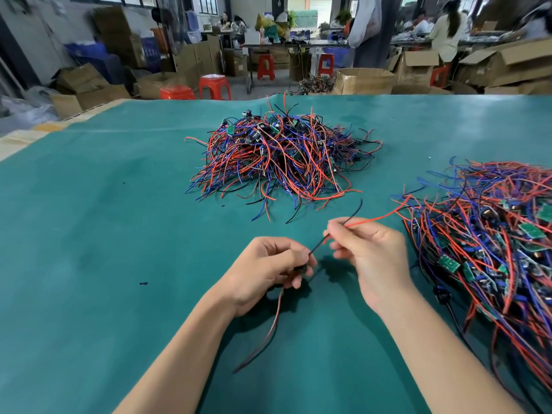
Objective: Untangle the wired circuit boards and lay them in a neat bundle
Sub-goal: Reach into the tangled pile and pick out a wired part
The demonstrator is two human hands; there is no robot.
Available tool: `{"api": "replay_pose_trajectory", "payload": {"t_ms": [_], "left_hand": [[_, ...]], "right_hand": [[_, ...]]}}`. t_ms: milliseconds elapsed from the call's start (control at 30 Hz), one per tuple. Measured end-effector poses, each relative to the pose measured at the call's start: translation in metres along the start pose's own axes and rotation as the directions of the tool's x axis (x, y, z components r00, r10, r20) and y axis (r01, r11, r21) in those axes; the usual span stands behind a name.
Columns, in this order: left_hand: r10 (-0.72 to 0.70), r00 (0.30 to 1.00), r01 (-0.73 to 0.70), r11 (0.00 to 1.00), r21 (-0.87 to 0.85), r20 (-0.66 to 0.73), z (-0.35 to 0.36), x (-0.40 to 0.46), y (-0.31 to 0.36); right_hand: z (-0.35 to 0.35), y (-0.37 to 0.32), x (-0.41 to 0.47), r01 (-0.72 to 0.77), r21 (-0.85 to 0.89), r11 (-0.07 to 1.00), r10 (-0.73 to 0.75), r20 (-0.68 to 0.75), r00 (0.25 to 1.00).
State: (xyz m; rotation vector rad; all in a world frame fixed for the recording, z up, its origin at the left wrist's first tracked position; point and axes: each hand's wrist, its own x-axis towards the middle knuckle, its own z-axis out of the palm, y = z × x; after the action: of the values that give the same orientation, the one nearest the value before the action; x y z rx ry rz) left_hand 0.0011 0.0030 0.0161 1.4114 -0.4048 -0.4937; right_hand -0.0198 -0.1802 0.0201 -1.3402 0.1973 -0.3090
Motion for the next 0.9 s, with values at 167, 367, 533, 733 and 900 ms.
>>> {"api": "replay_pose_trajectory", "payload": {"t_ms": [167,367,533,733,900], "left_hand": [[0.003,1.0,-0.003,1.0,0.031,0.016,0.001,0.0,0.0],[-0.016,1.0,0.016,0.999,0.033,-0.002,0.001,-0.001,0.0],[-0.034,0.996,0.026,0.995,-0.1,-0.079,0.0,0.0,0.001],[-0.029,0.98,-0.005,0.986,-0.169,-0.198,0.002,0.001,-0.001],[-0.016,0.982,-0.025,0.977,-0.211,-0.188,0.002,-0.001,0.002]], "right_hand": [[-0.015,-0.009,0.006,-0.026,0.109,0.994,0.031,-0.046,0.998],[-0.028,-0.014,0.015,0.063,0.225,0.972,-0.004,-0.255,0.967],[-0.06,-0.018,0.027,0.249,-0.009,0.968,-0.209,-0.576,0.79],[-0.052,-0.011,0.02,0.116,-0.729,0.675,-0.416,-0.246,0.875],[-0.049,-0.018,0.009,-0.066,-0.901,0.43,-0.282,-0.204,0.938]]}}
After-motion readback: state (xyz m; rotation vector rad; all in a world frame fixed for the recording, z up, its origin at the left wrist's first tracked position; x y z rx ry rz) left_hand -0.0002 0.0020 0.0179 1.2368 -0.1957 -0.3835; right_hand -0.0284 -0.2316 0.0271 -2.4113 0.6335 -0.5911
